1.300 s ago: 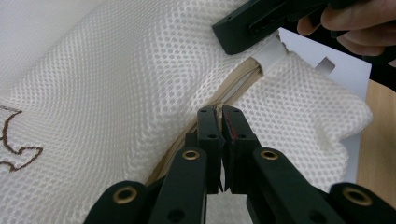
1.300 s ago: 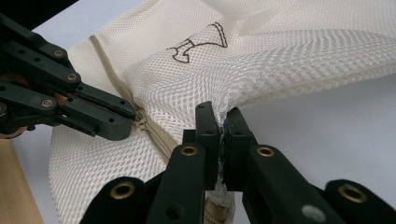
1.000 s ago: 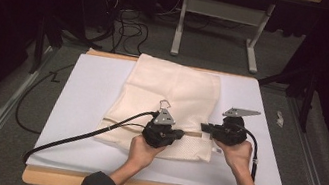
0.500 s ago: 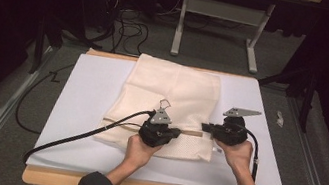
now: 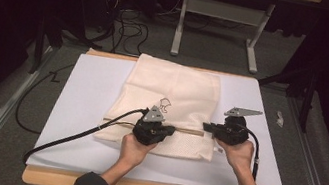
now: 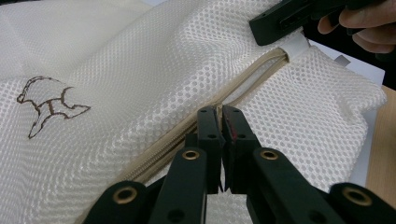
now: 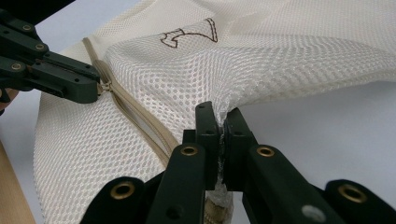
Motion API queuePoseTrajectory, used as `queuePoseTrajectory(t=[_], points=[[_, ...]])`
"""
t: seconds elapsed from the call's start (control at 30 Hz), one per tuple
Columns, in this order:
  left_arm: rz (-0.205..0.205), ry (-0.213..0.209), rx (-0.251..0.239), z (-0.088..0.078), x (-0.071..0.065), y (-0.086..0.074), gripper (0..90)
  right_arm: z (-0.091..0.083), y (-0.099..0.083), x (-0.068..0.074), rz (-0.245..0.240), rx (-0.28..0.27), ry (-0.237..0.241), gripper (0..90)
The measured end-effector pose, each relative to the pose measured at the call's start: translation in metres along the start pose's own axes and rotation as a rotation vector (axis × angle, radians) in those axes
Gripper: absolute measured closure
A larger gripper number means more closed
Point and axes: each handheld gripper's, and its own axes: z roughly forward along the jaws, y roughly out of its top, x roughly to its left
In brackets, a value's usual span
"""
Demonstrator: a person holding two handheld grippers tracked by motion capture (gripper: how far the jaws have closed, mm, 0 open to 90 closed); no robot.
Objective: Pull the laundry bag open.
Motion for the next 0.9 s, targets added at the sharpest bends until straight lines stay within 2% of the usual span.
queuePoseTrajectory(t=[0.47, 0.9], points=[[0.006, 0.011, -0.003, -0.005, 0.002, 0.001, 87.2, -0.001, 0.001, 0.0, -0.002, -0.001, -0.003, 88.9], [-0.006, 0.022, -0.013, -0.011, 0.007, -0.002, 87.2, -0.001, 0.001, -0.003, -0.002, -0.004, -0.008, 88.9]])
